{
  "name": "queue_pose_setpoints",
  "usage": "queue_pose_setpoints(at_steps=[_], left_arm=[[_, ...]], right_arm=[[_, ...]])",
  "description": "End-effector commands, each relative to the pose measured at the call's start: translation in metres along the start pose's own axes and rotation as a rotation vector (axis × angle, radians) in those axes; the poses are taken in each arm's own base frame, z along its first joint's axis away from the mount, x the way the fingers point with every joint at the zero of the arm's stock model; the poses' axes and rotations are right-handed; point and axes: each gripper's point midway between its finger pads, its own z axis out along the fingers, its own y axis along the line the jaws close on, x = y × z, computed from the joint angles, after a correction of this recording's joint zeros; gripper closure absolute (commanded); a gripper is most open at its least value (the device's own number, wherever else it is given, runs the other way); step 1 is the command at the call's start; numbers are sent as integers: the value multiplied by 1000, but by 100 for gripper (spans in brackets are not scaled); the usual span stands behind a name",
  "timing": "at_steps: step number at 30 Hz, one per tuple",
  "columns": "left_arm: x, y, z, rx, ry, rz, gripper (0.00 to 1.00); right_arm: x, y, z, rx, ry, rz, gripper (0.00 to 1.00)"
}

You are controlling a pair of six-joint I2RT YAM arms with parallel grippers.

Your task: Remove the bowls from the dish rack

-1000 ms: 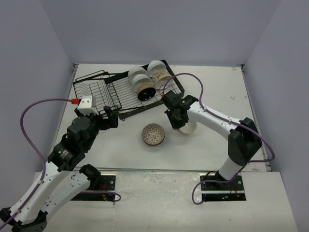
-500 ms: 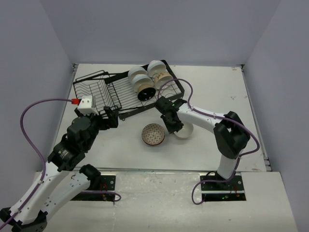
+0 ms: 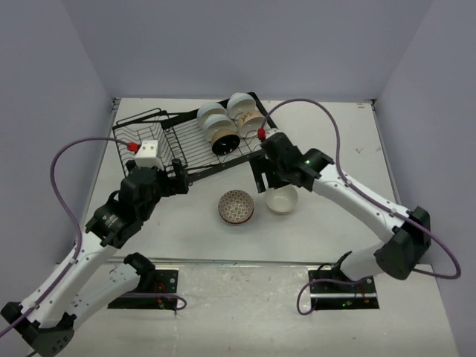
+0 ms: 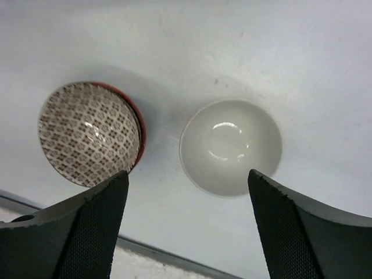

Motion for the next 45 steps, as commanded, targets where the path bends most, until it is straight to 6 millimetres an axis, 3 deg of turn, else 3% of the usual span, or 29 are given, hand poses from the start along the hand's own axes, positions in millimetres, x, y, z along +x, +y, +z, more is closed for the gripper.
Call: queue_pose_setpoints(at_steps=[1, 2, 3, 4, 5, 8, 9, 11, 12, 13, 16, 21, 25, 29, 32, 34, 35, 36, 45], left_arm=[[-1, 12, 2, -105, 89, 66, 0], [-10, 20, 6, -184, 92, 79, 0], [-5, 31, 3, -243, 129, 109, 0], [-7, 37, 3, -289, 128, 119, 0], [-14, 48, 3, -364, 107, 123, 0], [-27, 58, 0, -428, 41, 111, 0], [-30, 59, -1, -433, 19, 101, 0], [-36, 60, -2, -425, -33, 82, 0], [-37, 60, -3, -419, -43, 79, 0], [-38, 60, -5, -409, -56, 80, 0], [-30, 59, -2, -377, -56, 84, 0], [-12, 50, 6, -299, -28, 74, 0], [-7, 42, 11, -245, -8, 73, 0], [-4, 36, 12, -199, -2, 70, 0], [-4, 33, 12, -178, -4, 68, 0], [-4, 31, 12, -164, -4, 68, 0], [-3, 29, 12, -153, -1, 68, 0], [-2, 25, 12, -129, 3, 72, 0], [-1, 16, 12, -70, 4, 75, 0]], right_arm=[[-57, -19, -26, -74, -214, 119, 15], [-81, -7, -31, -202, -295, 176, 6], [-95, -9, -34, -244, -346, 230, 2], [-101, -20, -26, -277, -360, 356, 1], [-129, -16, -33, -369, -465, 408, 1], [-173, -21, -21, -552, -558, 675, 1], [-170, -24, -7, -553, -525, 682, 1], [-190, -23, -1, -693, -509, 864, 1], [-188, -23, 20, -757, -443, 932, 1], [-200, -21, 16, -861, -464, 1024, 1], [-211, -23, 42, -884, -460, 1108, 1], [-227, -37, 63, -808, -511, 1182, 2], [-220, -62, 103, -646, -513, 1350, 4], [-216, -73, 130, -576, -516, 1427, 10], [-225, -70, 143, -605, -515, 1419, 22], [-239, -66, 141, -665, -537, 1398, 28], [-237, -64, 153, -665, -523, 1397, 32], [-249, -63, 149, -693, -547, 1381, 34], [-263, -63, 175, -744, -584, 1396, 52]])
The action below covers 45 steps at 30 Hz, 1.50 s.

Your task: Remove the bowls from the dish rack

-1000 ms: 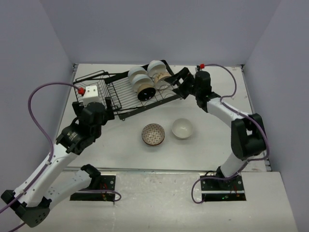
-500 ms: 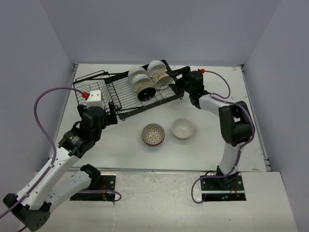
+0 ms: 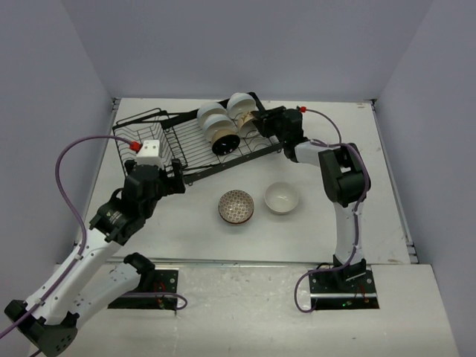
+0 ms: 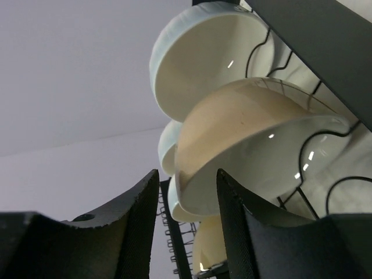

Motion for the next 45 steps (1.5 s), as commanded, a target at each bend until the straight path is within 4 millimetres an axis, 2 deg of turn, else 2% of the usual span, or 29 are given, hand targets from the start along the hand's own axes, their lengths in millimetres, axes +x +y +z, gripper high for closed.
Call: queue_pose_setpoints(at_steps=[1, 3, 7, 11, 13, 14, 15, 20, 26, 31, 41, 45], left_arm=[[-11, -6, -1, 47, -46, 1, 0], [-11, -9, -1, 60, -43, 6, 0], [-10, -11, -1, 73, -38, 9, 0], [-10, -13, -1, 86, -39, 11, 0], [-10, -13, -1, 88, -38, 11, 0], [-10, -14, -1, 91, -37, 12, 0], [-9, -14, -1, 93, -35, 13, 0], [-7, -18, 0, 112, -29, 21, 0], [-6, -19, 1, 119, -24, 25, 0], [-5, -22, 1, 136, -19, 31, 0], [-2, -24, 3, 145, -11, 36, 0], [-2, -25, 3, 149, -8, 38, 0]], right_arm=[[-2, 40, 9, -143, -14, 13, 56], [-2, 41, 11, -157, -13, 31, 59], [1, 34, 15, -173, -16, 53, 75], [6, 32, 17, -198, -7, 64, 78], [9, 27, 17, -198, -6, 79, 85], [9, 29, 17, -216, -5, 84, 87], [11, 29, 17, -222, -3, 91, 92], [12, 35, 13, -303, 1, 99, 99], [13, 46, 4, -414, 0, 93, 100], [16, 68, -6, -561, 13, 47, 100], [20, 94, -17, -683, 36, 6, 100], [22, 113, -23, -756, 66, -15, 100]])
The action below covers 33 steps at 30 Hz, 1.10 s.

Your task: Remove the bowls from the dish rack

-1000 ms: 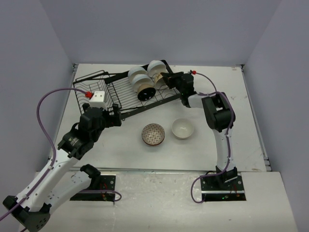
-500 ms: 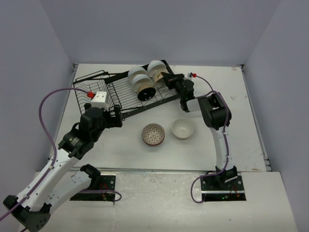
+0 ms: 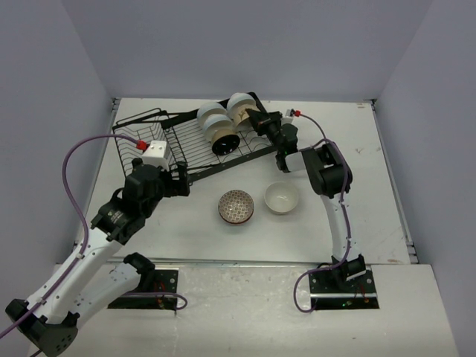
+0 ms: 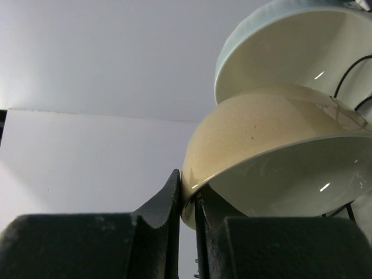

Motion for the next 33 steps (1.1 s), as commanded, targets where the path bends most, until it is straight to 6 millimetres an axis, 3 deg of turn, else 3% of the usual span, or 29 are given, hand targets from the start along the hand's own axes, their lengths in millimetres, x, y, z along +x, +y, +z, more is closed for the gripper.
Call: queue_pose_setpoints(at_steps=[1, 7, 11, 13, 14, 15, 16, 18, 20, 22, 25, 26, 27, 28, 29, 30, 31, 32, 33], left_arm=[[-7, -2, 2, 18, -30, 7, 0], [-7, -4, 3, 27, -28, 10, 0], [-7, -3, 3, 24, -28, 9, 0], [-7, -3, 3, 24, -28, 9, 0], [-7, -4, 3, 26, -28, 9, 0], [-8, -3, 3, 26, -29, 8, 0], [-8, -3, 2, 26, -32, 6, 0], [-9, -3, 2, 31, -34, 5, 0], [-10, -3, 3, 32, -34, 5, 0], [-9, -3, 3, 32, -31, 6, 0], [-10, -1, 3, 24, -34, 4, 0], [-10, -1, 2, 25, -38, 1, 0], [-11, -1, 1, 22, -39, 1, 0], [-11, 0, 2, 19, -39, 0, 0], [-11, 0, 2, 18, -40, 0, 0], [-10, 1, 2, 14, -37, 0, 0], [-11, 1, 2, 13, -39, -1, 0], [-10, 1, 2, 14, -36, 0, 0], [-9, 2, 3, 12, -33, 0, 0]], right_arm=[[16, 98, 1, -341, 66, -66, 100], [19, 121, -10, -399, 85, -103, 100], [20, 152, -31, -439, 86, -176, 100], [24, 174, -46, -454, 95, -224, 100], [21, 170, -52, -426, 100, -229, 100], [27, 191, -63, -448, 134, -255, 100], [26, 182, -73, -418, 136, -301, 100], [34, 206, -90, -389, 167, -388, 100], [36, 202, -103, -332, 166, -522, 100], [41, 217, -118, -267, 179, -592, 100], [37, 217, -139, -118, 164, -739, 100], [34, 198, -147, -15, 180, -770, 100], [30, 195, -155, 50, 174, -785, 100], [22, 221, -160, 65, 128, -875, 100], [21, 190, -177, 255, 192, -872, 100], [19, 183, -188, 350, 216, -908, 100], [17, 197, -191, 397, 193, -970, 100], [17, 172, -216, 547, 265, -1024, 100], [26, 165, -226, 603, 311, -1062, 100]])
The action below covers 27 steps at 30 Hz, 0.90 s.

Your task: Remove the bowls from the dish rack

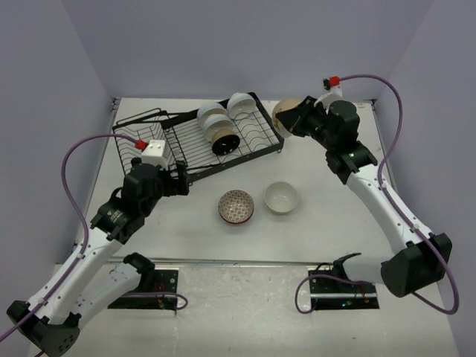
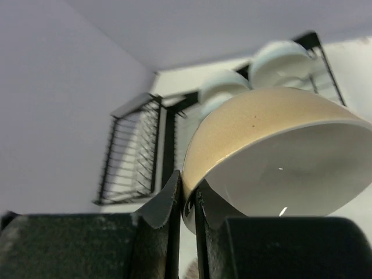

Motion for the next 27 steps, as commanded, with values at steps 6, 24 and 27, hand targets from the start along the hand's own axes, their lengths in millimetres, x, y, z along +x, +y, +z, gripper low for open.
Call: queue_pose_setpoints(at_steps=[6, 24, 27], left_arm=[[-9, 1, 2, 3, -34, 6, 0], [-11, -3, -3, 39, -50, 0, 0], [-11, -3, -4, 42, -55, -2, 0]], right_arm=[[90, -58, -91, 572, 572, -414, 100], [186, -81, -82, 746, 1100, -681, 100], [196, -89, -81, 765, 1133, -694, 100]])
